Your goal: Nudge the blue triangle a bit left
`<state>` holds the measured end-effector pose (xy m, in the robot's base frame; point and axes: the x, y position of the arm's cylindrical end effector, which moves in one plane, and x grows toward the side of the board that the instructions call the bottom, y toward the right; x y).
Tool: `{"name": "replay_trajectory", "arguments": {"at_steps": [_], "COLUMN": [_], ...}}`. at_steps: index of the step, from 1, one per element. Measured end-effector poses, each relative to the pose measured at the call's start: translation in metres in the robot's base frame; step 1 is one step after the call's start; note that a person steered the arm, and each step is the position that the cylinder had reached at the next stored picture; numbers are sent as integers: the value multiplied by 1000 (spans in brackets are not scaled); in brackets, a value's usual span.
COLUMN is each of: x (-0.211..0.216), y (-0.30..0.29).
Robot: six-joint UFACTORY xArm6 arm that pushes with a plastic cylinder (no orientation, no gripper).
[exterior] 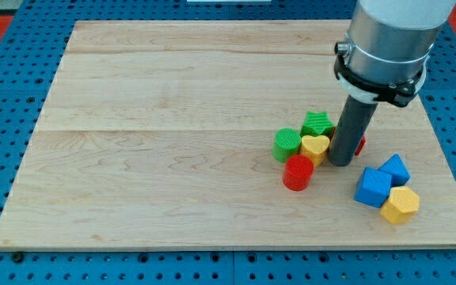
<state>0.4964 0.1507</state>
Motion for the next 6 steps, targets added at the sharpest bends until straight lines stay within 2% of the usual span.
{"name": "replay_trajectory", "arguments": {"at_steps": [1, 2, 3, 4, 5, 6], "x": [-14, -20, 35, 61, 80, 82], "y": [5, 46, 100, 176, 165, 117]}}
